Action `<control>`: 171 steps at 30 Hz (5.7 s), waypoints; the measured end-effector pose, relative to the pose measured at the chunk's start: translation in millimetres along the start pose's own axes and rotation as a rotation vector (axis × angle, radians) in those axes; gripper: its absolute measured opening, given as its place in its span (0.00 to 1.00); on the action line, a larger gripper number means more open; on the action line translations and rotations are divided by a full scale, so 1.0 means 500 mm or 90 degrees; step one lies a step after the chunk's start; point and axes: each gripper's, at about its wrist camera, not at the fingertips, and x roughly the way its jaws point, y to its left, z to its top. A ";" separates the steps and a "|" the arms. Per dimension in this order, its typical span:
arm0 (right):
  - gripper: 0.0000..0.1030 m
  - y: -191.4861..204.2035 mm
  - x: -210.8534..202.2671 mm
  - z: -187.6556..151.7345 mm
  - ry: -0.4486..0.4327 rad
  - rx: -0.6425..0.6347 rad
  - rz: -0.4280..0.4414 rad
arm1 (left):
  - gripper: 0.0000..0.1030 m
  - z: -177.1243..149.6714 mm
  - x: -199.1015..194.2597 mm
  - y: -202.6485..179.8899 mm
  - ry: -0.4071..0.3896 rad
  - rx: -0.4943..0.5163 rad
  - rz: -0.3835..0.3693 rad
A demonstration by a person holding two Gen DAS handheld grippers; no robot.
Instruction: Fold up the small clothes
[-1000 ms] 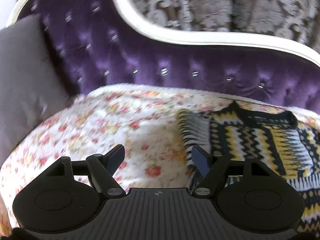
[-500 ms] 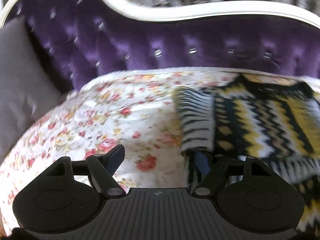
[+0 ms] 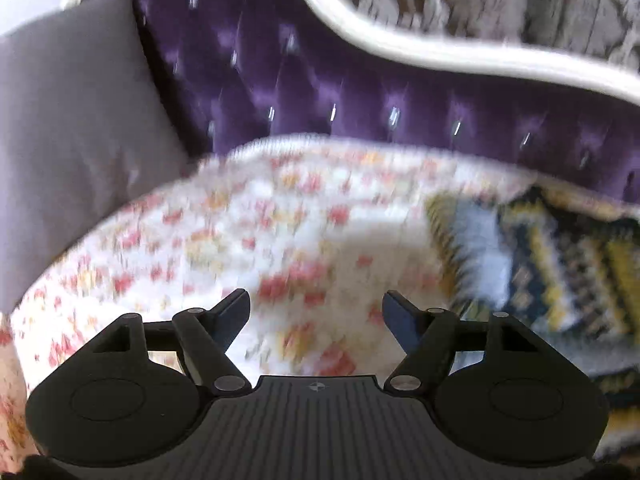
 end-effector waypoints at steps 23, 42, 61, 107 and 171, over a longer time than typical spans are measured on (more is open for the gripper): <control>0.69 0.155 0.022 -0.075 -0.016 -0.108 0.010 | 0.83 -0.031 0.117 -0.136 0.038 -0.005 -0.143; 0.86 0.169 0.037 -0.088 -0.021 -0.132 0.024 | 0.92 -0.043 0.125 -0.137 -0.001 -0.002 -0.136; 0.86 0.168 0.036 -0.095 -0.036 -0.136 0.022 | 0.92 -0.039 0.104 -0.117 0.025 -0.025 -0.142; 0.93 -0.015 -0.460 -0.260 0.021 -0.034 0.132 | 0.92 -0.321 -0.192 0.033 0.170 -0.010 -0.245; 0.21 -0.084 -0.162 -0.155 0.068 0.272 0.257 | 0.27 -0.082 -0.050 -0.014 0.094 -0.088 -0.369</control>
